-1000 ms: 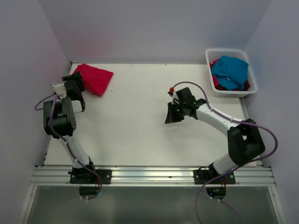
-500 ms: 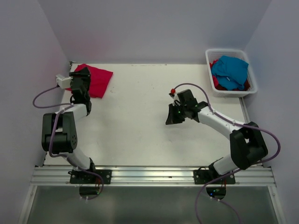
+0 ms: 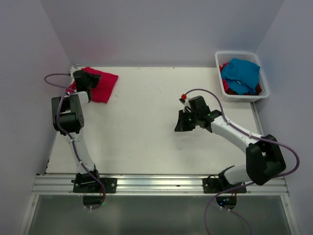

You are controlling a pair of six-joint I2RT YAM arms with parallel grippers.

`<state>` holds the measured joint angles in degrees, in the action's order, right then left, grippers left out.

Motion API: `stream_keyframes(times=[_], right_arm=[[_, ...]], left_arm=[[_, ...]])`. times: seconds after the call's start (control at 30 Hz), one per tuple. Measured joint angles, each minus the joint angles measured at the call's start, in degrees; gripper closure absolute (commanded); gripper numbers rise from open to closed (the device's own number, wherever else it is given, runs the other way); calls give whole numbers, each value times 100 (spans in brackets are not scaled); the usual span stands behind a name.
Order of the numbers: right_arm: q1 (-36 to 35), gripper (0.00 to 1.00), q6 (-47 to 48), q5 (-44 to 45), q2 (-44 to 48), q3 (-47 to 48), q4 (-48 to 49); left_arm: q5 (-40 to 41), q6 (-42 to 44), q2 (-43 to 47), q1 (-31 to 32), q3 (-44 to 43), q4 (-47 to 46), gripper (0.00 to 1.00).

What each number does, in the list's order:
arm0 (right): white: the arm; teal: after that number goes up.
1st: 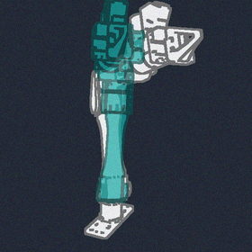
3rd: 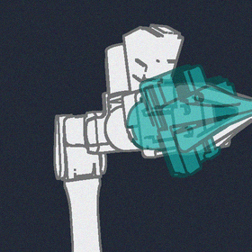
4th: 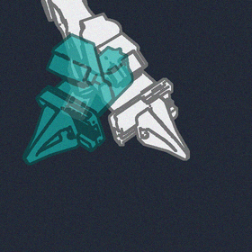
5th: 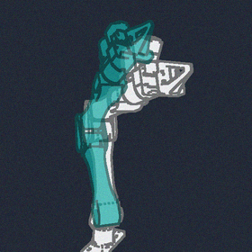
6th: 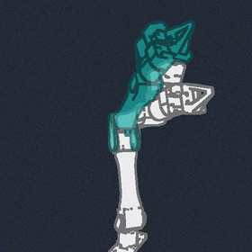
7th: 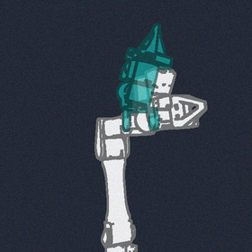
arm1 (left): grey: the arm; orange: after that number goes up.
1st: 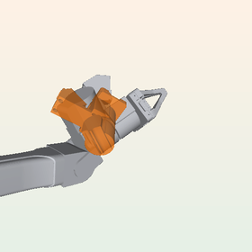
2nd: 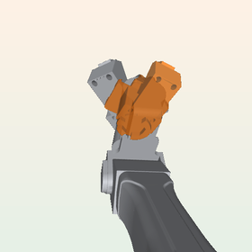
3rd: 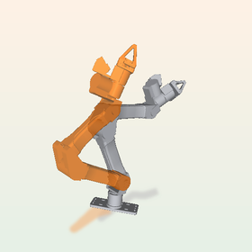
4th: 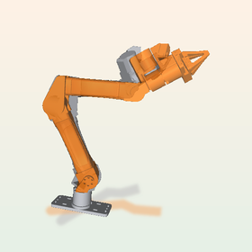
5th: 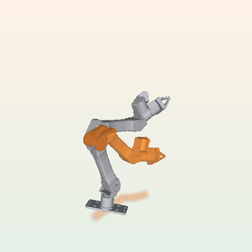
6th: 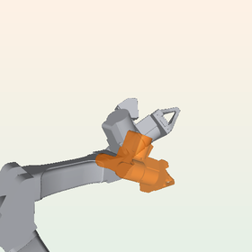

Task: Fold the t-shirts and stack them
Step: Put the neatly folded tshirt into the corner of the board with the left arm

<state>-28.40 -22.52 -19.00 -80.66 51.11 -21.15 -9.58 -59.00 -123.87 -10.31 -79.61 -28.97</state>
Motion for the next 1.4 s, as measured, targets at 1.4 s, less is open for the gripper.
stream_keyframes(times=[1.4], right_arm=[[0, 100, -142, 70, 358, -289, 109]], left_arm=[[614, -938, -640, -140, -267, 1303, 100]])
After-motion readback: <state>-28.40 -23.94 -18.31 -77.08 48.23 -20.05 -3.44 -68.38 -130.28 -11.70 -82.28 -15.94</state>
